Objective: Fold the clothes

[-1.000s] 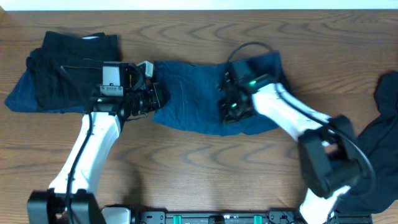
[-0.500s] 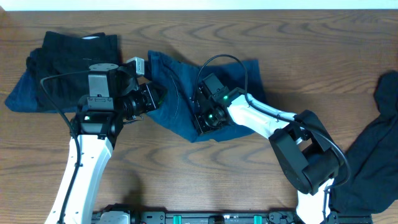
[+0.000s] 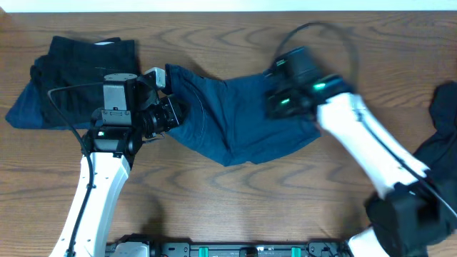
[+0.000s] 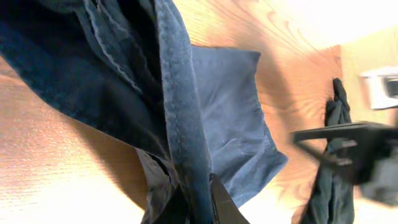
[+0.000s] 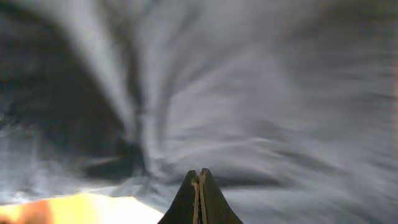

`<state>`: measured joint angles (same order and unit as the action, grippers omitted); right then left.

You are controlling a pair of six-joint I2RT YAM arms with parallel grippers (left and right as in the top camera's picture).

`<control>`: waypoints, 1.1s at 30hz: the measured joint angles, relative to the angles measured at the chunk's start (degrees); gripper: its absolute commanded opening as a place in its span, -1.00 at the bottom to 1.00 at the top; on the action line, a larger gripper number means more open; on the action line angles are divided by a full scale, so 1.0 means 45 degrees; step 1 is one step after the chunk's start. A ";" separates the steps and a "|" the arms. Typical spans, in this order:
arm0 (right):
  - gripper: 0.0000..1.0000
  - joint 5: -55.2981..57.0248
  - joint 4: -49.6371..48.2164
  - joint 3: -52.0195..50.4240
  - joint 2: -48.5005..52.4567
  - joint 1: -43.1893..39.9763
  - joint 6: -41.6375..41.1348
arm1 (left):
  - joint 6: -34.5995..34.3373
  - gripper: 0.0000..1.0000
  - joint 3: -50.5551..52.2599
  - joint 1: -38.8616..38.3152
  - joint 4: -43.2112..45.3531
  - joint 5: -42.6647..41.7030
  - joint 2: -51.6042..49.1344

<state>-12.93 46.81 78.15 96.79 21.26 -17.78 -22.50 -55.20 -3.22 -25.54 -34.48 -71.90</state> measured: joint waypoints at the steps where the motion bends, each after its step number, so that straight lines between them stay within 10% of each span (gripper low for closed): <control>1: -0.98 0.0233 0.0335 0.0010 -0.0092 -0.0457 0.0068 | 0.0000 -0.88 0.0000 0.0000 0.0010 0.0024 0.0000; 33: -0.98 0.0782 -0.0612 -0.2050 0.3181 0.0282 0.0209 | -0.2001 -0.88 0.0024 -0.3798 0.4794 0.0811 -0.2210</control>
<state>-9.41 44.05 68.93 111.11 22.52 -16.84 -31.51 -55.09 -20.32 -3.97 -30.83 -81.84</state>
